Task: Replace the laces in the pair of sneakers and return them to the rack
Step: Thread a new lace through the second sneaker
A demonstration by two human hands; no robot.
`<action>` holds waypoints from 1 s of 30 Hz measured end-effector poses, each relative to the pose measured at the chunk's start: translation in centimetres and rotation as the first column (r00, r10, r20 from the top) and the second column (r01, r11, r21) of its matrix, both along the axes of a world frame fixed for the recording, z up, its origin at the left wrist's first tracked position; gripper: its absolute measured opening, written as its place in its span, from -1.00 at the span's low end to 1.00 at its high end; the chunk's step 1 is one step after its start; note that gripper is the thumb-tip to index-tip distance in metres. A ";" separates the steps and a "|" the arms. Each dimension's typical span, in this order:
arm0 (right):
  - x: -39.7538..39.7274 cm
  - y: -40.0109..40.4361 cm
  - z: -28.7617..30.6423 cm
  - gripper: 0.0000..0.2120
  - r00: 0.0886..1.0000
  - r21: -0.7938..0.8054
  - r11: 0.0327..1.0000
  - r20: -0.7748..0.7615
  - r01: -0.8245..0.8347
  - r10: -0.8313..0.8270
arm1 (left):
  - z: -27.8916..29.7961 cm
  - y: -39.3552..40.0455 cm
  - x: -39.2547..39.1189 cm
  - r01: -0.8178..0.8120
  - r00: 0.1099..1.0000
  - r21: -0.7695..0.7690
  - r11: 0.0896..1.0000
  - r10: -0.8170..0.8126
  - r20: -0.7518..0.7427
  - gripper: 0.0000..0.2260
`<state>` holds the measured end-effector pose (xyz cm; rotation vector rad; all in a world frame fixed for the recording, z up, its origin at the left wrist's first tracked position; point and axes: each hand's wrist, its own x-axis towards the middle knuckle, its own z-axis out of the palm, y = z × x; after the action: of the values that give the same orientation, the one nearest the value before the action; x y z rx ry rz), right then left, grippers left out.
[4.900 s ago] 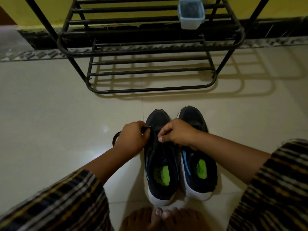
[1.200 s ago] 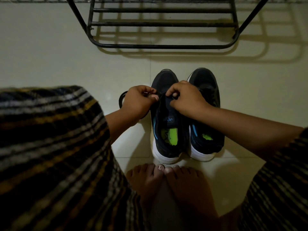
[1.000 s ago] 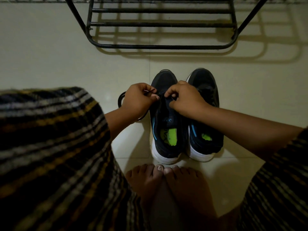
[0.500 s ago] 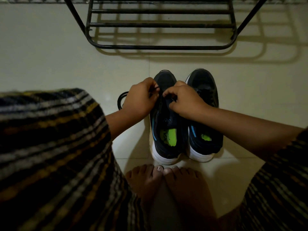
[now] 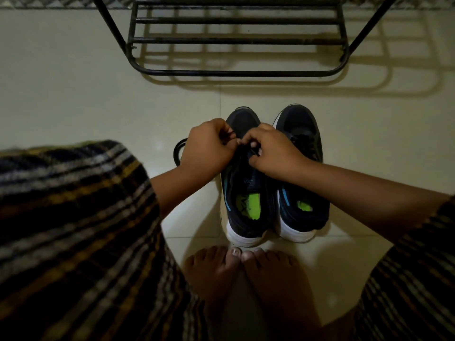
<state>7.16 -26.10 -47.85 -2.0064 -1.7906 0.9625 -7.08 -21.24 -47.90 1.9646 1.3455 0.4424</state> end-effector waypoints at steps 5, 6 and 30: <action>0.6 0.0 -0.4 -0.71 0.996 0.024 0.998 -0.062 0.064 -0.063 | 1.2 -0.7 0.3 0.081 0.987 -0.032 0.996 -0.085 -0.137 -0.70; 0.6 0.0 -0.5 -0.70 0.995 0.022 0.997 -0.076 0.068 -0.066 | 1.2 -0.7 0.4 0.078 0.983 -0.041 0.996 -0.084 -0.164 -0.70; 1.4 -0.3 -0.3 -0.67 0.984 -0.015 0.992 -0.125 0.123 -0.124 | -0.2 -0.2 -0.1 -0.099 0.990 -0.315 0.944 0.125 0.064 -0.89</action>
<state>8.58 -26.44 -48.14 -1.9873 -1.5794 1.0331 -7.20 -21.40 -48.10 1.6010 1.3860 0.3371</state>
